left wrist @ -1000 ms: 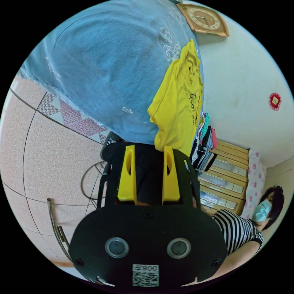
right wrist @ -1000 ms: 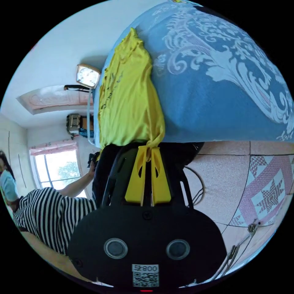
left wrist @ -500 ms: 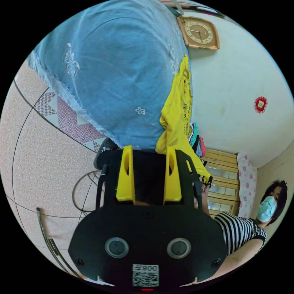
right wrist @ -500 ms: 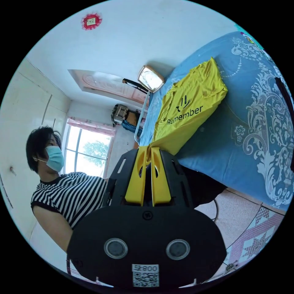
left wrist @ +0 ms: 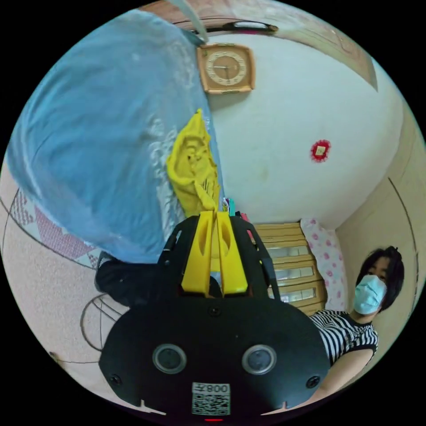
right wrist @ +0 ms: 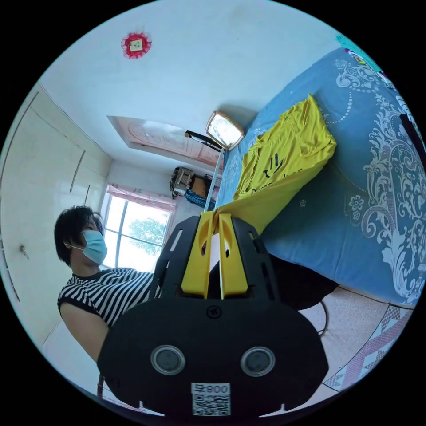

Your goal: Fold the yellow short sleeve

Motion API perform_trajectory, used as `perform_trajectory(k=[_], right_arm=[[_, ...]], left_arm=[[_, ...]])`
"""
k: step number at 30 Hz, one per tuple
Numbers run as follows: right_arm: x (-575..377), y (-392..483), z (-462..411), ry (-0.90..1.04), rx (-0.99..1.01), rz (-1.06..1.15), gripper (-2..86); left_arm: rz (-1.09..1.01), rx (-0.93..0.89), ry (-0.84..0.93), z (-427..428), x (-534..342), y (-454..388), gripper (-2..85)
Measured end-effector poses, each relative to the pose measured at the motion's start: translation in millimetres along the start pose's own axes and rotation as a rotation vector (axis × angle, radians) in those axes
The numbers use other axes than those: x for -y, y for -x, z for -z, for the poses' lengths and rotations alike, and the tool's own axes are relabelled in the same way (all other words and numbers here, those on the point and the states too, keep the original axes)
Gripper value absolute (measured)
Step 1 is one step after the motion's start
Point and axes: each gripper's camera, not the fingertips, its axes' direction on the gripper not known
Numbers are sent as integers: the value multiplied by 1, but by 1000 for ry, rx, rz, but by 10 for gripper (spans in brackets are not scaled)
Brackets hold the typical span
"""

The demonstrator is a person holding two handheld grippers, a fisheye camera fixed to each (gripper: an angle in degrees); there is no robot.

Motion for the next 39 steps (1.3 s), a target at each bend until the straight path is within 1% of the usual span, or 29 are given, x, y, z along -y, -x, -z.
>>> perform_trajectory(k=[3,4,5,6,10,14,17,19,23,25,27,28,34,36,39], right_arm=[[5,-11,13,-55,21,-27,19],[7,-18,17,-68,7,-50,19],[8,-24,21,-75,-12,-76,19],[8,-26,23,-75,-17,-84,19],[1,-40,35,-96,-21,-120,20],[-6,-58,37,-104,8,-157,21],[-8,-65,36,-97,17,-170,22],[-8,-68,36,-95,24,-171,21],[-10,-71,40,-99,27,-171,22],[-12,-73,42,-98,26,-173,22],[-15,-74,43,-97,28,-176,22],[-17,-74,45,-95,30,-172,21],[-31,-75,54,-93,45,-160,21],[-37,-73,56,-95,61,-153,20],[-50,-66,60,-82,78,-129,21]], left_arm=[[-47,53,19,-15,32,-35,35],[-49,86,36,-18,37,-39,38],[-22,169,68,-25,45,-42,43],[-1,195,79,-29,46,-44,51],[17,113,42,-29,30,-43,68],[92,179,74,-37,4,-33,73],[73,183,55,-47,1,-45,77],[54,205,74,-56,7,-56,79],[21,313,109,-82,26,-83,76],[32,360,123,-93,32,-90,59],[61,501,153,-100,34,-98,25],[56,517,156,-100,32,-101,21],[-10,405,109,-61,-3,-139,5],[-22,335,55,-34,-23,-157,3],[-35,278,-5,-2,-49,-178,3]])
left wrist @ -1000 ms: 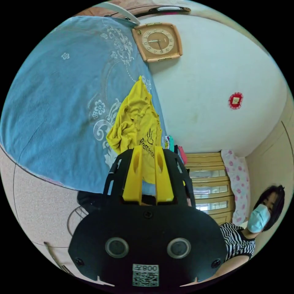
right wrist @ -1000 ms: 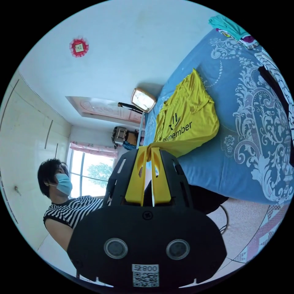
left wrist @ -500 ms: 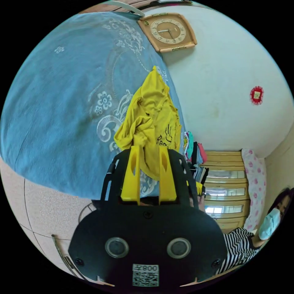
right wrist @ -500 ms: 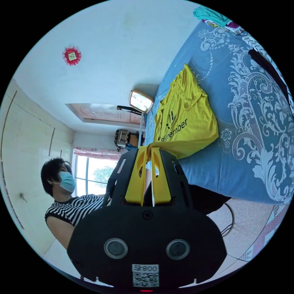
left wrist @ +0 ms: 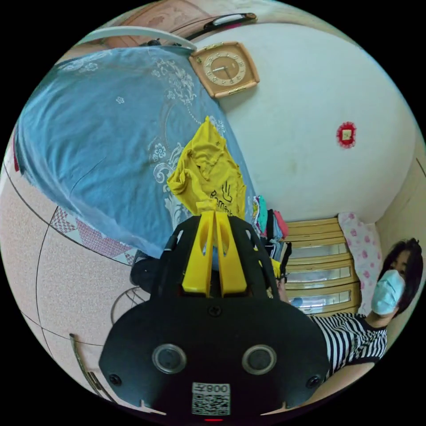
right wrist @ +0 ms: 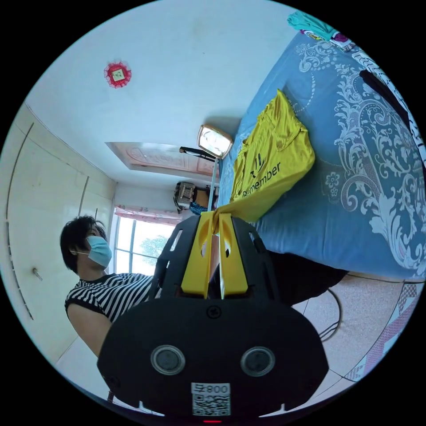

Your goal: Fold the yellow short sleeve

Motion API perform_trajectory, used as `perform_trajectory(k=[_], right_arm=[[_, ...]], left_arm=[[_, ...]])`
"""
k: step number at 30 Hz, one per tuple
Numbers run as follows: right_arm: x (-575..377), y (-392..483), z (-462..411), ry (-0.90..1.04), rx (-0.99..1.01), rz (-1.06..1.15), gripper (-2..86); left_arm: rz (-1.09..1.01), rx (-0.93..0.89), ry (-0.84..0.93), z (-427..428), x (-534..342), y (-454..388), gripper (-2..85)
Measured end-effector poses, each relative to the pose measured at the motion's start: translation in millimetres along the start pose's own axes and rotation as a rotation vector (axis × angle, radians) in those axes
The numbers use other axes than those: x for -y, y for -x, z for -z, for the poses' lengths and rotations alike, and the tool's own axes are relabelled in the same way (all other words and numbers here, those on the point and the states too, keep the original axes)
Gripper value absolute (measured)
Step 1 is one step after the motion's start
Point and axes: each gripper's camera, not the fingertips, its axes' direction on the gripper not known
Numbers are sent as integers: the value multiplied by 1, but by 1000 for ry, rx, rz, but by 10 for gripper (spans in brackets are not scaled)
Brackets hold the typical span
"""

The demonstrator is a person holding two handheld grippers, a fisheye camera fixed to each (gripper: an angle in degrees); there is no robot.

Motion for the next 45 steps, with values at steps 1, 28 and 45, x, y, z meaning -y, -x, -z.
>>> perform_trajectory(k=[1,28,45], right_arm=[[-7,2,2,10,-11,5,21],[-110,-39,71,-29,-68,-43,20],[-103,-87,84,-52,-45,-99,18]], left_arm=[[4,-7,-10,7,-5,-1,3],[26,-190,-136,118,-114,0,0],[49,-198,-86,80,-58,51,2]])
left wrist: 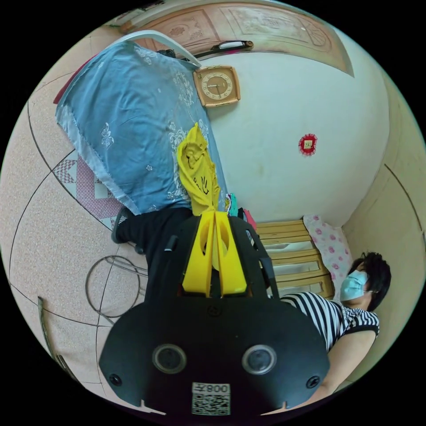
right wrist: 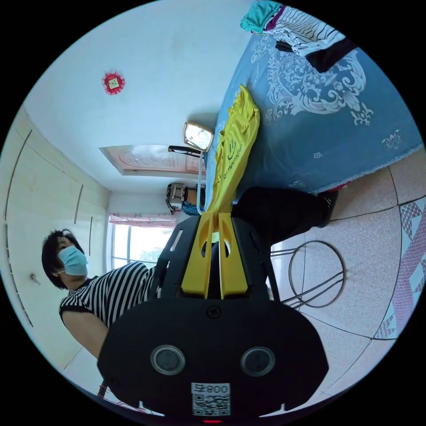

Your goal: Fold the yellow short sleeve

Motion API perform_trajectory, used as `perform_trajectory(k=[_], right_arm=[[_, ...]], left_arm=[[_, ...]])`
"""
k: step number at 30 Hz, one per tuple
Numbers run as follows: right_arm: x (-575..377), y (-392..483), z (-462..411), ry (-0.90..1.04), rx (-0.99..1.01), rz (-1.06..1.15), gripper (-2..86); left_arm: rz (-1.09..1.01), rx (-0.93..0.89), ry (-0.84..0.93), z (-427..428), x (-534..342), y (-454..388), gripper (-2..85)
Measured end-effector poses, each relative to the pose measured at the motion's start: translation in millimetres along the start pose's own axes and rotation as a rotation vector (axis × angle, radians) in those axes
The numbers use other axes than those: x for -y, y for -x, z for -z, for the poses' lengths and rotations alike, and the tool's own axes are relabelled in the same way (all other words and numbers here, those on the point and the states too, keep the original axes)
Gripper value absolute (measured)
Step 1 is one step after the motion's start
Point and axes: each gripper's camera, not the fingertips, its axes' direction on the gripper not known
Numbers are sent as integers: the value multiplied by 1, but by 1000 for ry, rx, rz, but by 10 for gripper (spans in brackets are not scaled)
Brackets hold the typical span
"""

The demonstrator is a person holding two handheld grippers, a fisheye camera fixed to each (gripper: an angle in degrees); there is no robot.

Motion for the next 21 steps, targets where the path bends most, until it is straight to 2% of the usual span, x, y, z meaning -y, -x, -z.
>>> perform_trajectory(k=[9,16,21], right_arm=[[57,-3,-2,-62,67,-1,18],[198,37,-28,-29,36,143,19],[317,51,-57,-33,11,185,20]], left_arm=[[28,-26,-25,-55,84,40,2],[-82,-39,3,-135,205,44,1],[-178,-35,2,-223,328,47,1]])
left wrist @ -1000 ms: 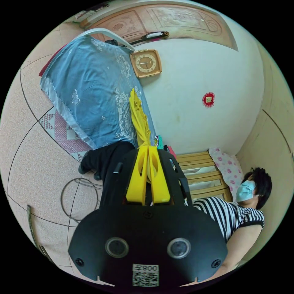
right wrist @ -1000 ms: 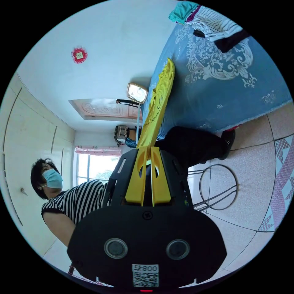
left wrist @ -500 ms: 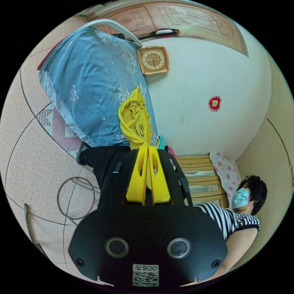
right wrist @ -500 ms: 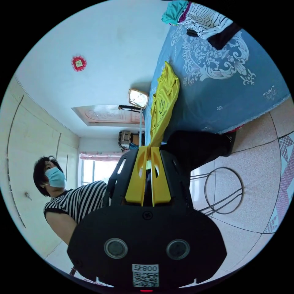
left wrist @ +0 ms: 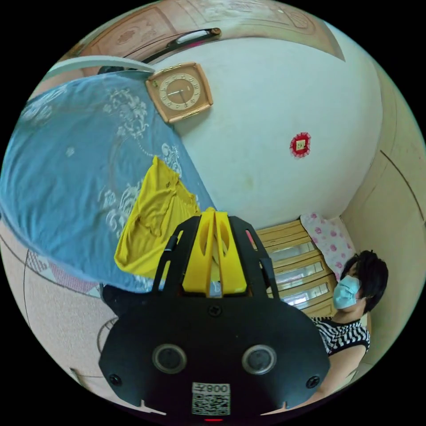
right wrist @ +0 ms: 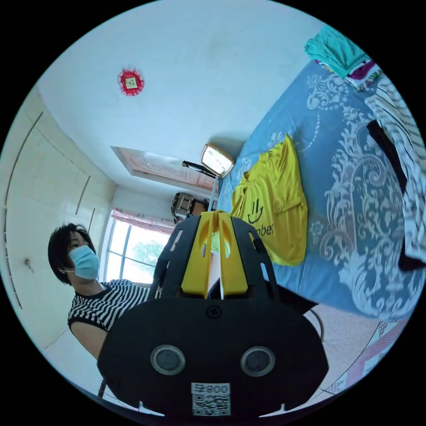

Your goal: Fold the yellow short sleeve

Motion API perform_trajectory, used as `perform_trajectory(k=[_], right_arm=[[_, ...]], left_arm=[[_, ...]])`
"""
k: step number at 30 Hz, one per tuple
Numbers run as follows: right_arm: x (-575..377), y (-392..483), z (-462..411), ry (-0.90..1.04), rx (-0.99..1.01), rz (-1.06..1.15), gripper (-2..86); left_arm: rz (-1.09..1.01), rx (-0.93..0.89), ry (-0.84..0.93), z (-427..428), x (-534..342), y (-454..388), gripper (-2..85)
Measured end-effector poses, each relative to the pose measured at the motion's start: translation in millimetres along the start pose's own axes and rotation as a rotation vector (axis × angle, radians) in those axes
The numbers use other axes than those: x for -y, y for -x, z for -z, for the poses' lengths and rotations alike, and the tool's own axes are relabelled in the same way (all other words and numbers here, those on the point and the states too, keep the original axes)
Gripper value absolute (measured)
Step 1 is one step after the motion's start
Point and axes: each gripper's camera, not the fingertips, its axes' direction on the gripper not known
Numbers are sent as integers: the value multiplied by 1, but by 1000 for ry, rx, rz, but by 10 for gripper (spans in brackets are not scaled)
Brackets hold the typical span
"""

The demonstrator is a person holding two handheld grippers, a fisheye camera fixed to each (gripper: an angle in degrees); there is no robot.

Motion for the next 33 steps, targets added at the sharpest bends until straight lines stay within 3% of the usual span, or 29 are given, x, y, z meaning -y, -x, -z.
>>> perform_trajectory(k=[12,24,33], right_arm=[[255,-86,-118,107,-91,-78,21],[408,-149,-236,209,-158,-125,22],[448,-177,-289,100,-176,-247,24]], left_arm=[[-26,166,64,-220,210,134,1],[41,266,1,-366,300,297,2],[71,347,-36,-461,314,394,28]])
